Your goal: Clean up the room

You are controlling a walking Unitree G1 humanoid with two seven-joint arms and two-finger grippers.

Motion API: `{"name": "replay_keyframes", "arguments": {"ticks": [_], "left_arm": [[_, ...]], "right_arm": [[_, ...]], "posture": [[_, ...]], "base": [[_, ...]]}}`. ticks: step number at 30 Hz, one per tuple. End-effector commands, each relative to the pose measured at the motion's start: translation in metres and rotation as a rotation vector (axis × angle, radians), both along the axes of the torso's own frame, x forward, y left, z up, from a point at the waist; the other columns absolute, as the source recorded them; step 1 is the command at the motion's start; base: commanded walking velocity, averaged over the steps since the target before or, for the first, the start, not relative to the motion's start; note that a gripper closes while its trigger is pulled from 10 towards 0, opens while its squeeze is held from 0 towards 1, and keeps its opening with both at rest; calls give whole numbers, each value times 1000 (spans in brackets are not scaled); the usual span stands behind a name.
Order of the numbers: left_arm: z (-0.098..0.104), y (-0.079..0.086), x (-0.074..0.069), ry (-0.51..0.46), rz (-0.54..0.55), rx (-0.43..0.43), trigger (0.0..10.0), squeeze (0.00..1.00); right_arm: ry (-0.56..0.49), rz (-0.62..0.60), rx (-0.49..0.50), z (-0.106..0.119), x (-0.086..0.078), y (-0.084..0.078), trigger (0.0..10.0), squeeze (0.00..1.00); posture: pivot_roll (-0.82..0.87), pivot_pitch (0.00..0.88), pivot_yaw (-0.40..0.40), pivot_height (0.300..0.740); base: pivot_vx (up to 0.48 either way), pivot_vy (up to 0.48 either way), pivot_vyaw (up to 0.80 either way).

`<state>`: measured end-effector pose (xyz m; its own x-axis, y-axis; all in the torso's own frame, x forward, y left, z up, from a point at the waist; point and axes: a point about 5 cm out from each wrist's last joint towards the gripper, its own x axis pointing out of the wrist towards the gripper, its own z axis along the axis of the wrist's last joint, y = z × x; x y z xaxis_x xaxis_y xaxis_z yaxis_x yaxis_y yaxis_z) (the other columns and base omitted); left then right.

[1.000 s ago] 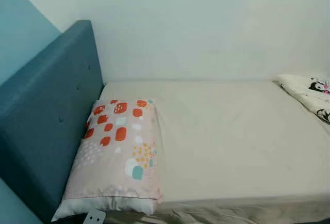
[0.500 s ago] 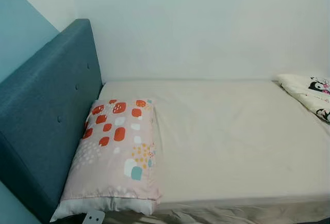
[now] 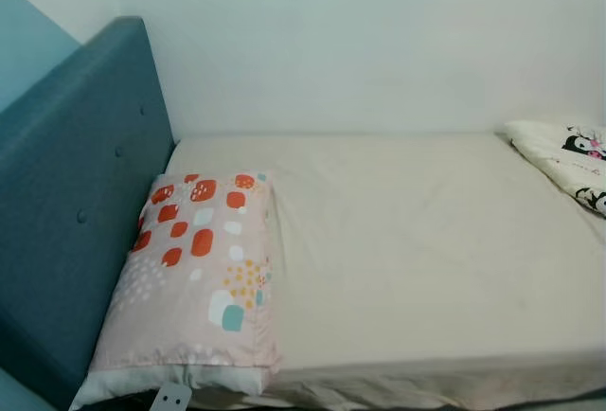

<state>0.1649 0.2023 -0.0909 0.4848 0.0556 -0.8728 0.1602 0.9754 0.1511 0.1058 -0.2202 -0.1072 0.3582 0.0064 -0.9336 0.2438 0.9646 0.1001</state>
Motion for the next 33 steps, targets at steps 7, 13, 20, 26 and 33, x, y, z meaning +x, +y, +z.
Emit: {"name": "replay_keyframes", "arguments": {"ticks": [7,13,20,26,33], "left_arm": [[-3,4,-8,25,1,24,10000,0],[-3,3,-9,31,-7,26,10000,0],[-4,2,-11,38,6,13,10000,0],[-5,1,-13,43,7,4,10000,0],[-5,2,-12,41,10,0,10000,0]], "right_arm": [[16,3,19,-2,-4,4,10000,0],[24,9,23,-3,-6,6,10000,0],[17,17,41,-4,0,23,10000,0],[21,21,48,-6,-1,32,10000,0],[23,19,45,-6,-2,29,10000,0]], "posture": [[56,0,-55,740],[55,0,-58,740],[53,0,-62,740],[52,0,-65,740],[51,0,-64,740]], "base": [[0,0,0],[0,0,0],[0,0,0],[0,0,0],[0,0,0]]}}
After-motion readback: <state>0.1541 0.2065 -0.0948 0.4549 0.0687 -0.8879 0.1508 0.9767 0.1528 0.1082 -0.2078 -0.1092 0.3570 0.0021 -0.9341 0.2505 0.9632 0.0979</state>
